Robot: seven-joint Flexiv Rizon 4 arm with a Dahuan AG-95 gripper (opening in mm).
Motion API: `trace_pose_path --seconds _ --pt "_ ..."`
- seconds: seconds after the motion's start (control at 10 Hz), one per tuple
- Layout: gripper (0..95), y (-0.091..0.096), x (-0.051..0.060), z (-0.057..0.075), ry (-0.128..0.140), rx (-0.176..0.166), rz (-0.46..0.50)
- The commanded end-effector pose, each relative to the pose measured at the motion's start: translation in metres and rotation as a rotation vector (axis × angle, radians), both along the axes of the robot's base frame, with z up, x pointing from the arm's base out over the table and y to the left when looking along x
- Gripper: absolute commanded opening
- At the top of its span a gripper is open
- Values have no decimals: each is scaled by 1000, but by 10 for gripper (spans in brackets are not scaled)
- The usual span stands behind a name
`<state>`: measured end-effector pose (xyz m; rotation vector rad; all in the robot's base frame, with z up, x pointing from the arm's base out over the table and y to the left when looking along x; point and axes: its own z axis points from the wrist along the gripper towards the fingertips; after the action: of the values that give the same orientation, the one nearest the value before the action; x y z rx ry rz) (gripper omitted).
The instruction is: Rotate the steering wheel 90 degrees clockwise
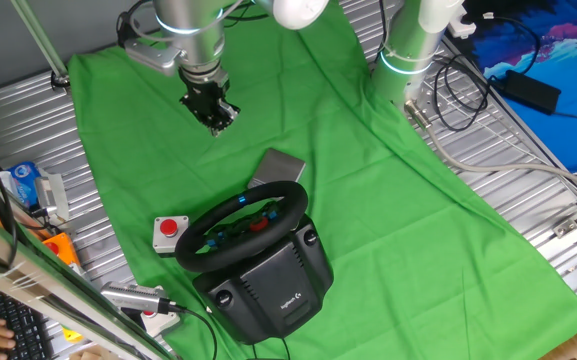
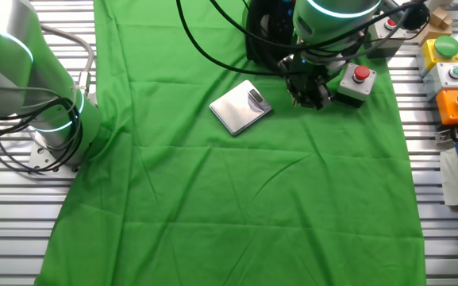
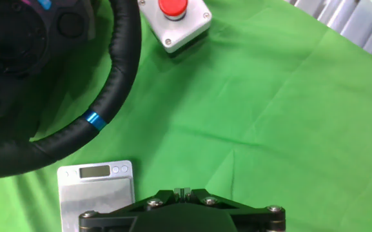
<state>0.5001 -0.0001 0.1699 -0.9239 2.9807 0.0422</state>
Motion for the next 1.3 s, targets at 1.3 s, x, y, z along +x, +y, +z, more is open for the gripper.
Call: trace_pose_path --seconds 1.3 --pt "0 114 -1 -6 42 117 -44"
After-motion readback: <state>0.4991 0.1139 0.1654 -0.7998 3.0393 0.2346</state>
